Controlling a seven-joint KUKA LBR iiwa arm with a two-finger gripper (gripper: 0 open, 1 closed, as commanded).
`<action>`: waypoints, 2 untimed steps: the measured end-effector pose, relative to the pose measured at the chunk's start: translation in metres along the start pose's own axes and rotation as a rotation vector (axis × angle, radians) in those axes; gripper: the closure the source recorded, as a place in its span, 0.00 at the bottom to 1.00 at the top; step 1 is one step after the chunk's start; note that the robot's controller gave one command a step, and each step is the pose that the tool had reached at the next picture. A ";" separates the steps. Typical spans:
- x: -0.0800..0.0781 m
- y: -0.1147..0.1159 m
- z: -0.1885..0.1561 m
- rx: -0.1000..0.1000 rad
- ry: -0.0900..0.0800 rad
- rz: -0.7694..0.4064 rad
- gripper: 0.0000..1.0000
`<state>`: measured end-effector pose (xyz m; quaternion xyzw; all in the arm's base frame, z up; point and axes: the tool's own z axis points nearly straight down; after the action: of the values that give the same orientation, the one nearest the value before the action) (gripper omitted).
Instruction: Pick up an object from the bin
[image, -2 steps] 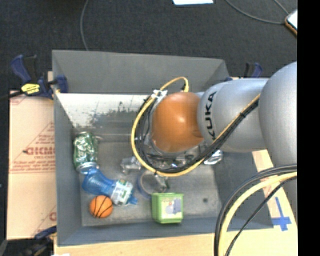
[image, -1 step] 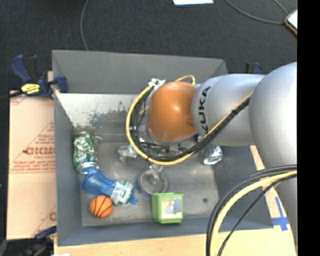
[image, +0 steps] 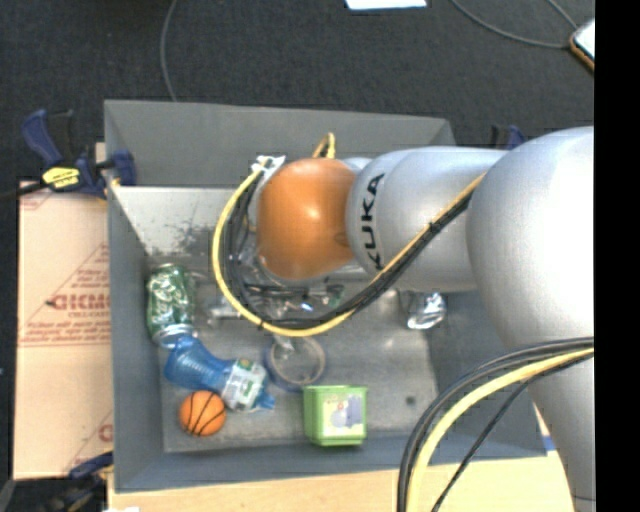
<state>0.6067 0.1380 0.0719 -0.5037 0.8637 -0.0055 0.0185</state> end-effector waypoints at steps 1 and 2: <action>0.000 -0.003 0.000 0.000 0.000 0.025 0.00; -0.009 -0.034 0.001 0.004 -0.004 -0.191 0.00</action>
Offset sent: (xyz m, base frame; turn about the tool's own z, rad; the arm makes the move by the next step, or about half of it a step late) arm 0.0338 -0.0091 -0.0019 -0.1947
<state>0.6402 0.1289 0.0719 -0.5837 0.8117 -0.0081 0.0208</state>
